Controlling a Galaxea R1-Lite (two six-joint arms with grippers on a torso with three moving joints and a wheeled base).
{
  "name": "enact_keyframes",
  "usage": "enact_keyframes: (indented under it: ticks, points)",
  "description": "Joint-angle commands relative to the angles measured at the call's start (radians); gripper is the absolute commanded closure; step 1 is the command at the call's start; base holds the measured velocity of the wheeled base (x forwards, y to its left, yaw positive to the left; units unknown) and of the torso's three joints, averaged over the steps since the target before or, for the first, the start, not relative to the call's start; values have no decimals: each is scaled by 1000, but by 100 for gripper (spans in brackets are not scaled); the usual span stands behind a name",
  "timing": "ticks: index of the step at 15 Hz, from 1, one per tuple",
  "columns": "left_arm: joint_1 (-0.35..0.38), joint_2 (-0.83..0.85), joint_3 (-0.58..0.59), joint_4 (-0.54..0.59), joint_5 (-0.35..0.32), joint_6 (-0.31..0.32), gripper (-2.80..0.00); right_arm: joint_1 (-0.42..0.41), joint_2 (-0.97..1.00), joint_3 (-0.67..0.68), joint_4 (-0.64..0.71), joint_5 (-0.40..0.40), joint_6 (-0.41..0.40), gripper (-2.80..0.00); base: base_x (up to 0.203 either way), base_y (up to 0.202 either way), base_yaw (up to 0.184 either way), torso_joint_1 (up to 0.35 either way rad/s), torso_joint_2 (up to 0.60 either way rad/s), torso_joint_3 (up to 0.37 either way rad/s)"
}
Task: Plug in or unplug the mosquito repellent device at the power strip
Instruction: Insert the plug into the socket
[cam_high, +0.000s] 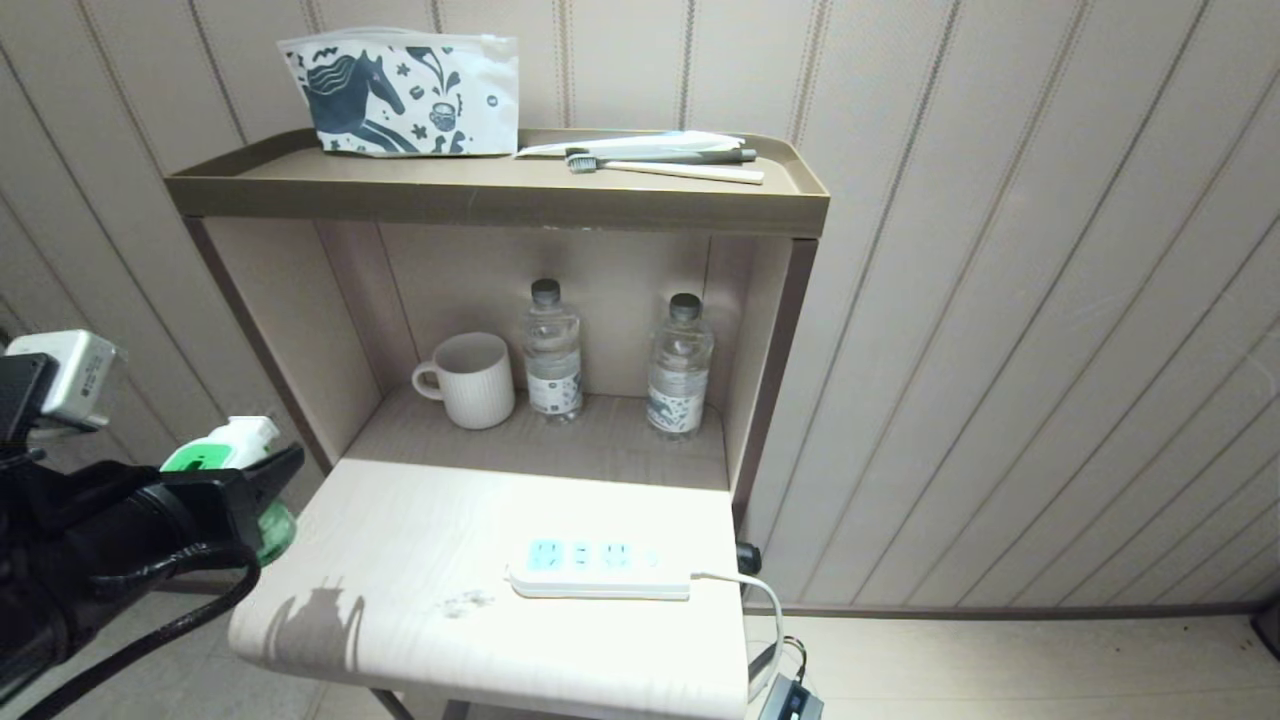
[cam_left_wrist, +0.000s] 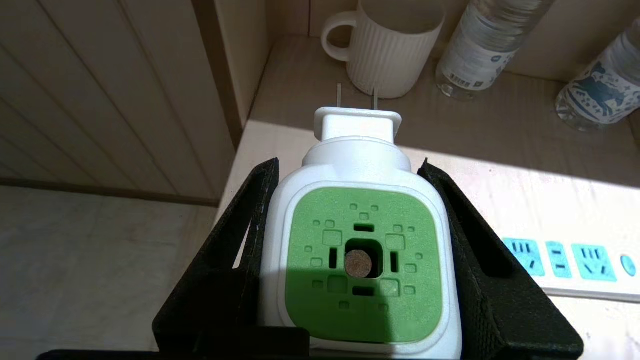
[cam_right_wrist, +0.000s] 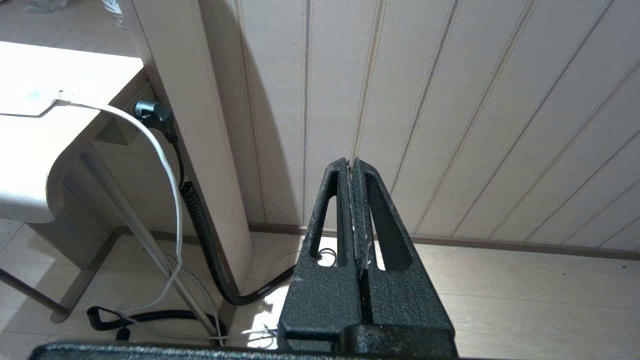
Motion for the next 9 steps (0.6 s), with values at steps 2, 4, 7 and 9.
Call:
enact_keyframes:
  ticks: [2, 4, 7, 9]
  points:
    - [4, 182, 91, -188, -27, -53, 0, 0, -1, 0, -1, 1, 0, 0, 0, 0, 0, 0, 0, 0]
    - [4, 295, 117, -292, -35, -84, 0, 0, -1, 0, 0, 1, 0, 0, 0, 0, 0, 0, 0, 0]
    - [4, 421, 134, -442, -38, -104, 0, 0, -1, 0, 0, 1, 0, 0, 0, 0, 0, 0, 0, 0]
    - [5, 470, 135, -522, -36, -106, 0, 0, -1, 0, 0, 0, 0, 0, 0, 0, 0, 0, 0, 0]
